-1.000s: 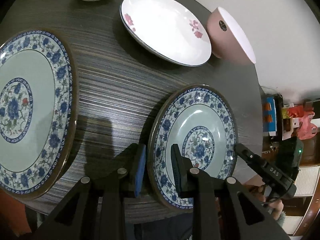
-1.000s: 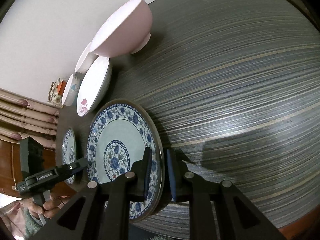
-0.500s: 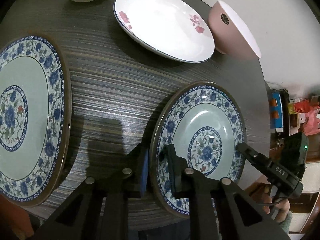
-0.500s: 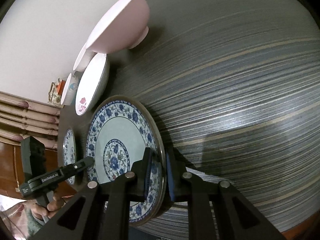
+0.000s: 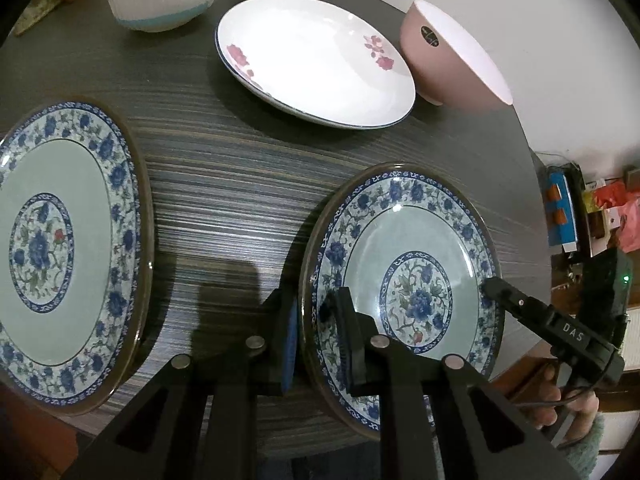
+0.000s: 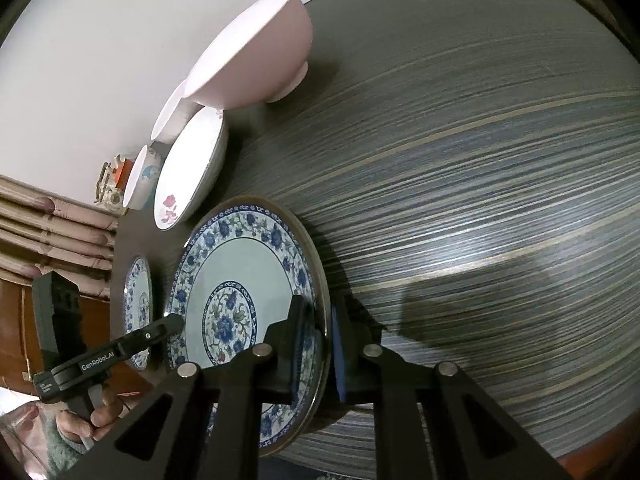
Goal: Organize plates and bowls
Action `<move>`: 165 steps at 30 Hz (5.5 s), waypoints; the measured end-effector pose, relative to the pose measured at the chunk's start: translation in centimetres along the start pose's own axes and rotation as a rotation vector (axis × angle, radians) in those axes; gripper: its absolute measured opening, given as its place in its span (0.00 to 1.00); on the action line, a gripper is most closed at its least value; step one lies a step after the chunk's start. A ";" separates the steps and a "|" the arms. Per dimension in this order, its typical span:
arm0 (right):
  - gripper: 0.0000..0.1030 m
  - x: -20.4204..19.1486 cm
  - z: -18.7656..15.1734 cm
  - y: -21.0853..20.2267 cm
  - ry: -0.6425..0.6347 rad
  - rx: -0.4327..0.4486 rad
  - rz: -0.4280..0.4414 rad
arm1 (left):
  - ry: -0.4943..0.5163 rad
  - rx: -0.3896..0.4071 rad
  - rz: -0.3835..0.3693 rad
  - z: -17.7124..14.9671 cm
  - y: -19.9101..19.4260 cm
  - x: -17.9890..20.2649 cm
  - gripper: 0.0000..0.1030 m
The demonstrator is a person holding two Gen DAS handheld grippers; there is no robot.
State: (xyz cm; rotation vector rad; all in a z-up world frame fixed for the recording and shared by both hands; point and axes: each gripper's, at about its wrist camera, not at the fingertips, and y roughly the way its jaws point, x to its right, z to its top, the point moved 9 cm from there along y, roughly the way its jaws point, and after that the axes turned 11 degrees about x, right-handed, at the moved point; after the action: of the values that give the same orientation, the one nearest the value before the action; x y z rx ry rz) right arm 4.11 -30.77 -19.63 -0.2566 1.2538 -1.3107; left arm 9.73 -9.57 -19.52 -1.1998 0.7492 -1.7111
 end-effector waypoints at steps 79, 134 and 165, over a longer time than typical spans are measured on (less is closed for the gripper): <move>0.24 -24.3 -6.1 13.2 -0.324 -0.184 0.009 | -0.405 0.217 0.126 3.1 -11.1 -24.5 0.27; 0.37 -13.0 8.9 7.6 -0.316 0.210 -0.115 | -0.009 0.407 0.262 8.5 -11.5 -14.2 0.44; 0.11 -9.1 12.1 12.9 -0.199 0.104 -0.047 | -0.084 0.158 0.089 15.9 5.4 -7.1 0.13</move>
State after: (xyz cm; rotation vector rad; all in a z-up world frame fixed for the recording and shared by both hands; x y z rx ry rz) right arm 23.12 -24.97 -19.80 -0.3360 1.0147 -1.3513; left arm 27.31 -5.22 -21.43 -1.1061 0.5963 -1.6047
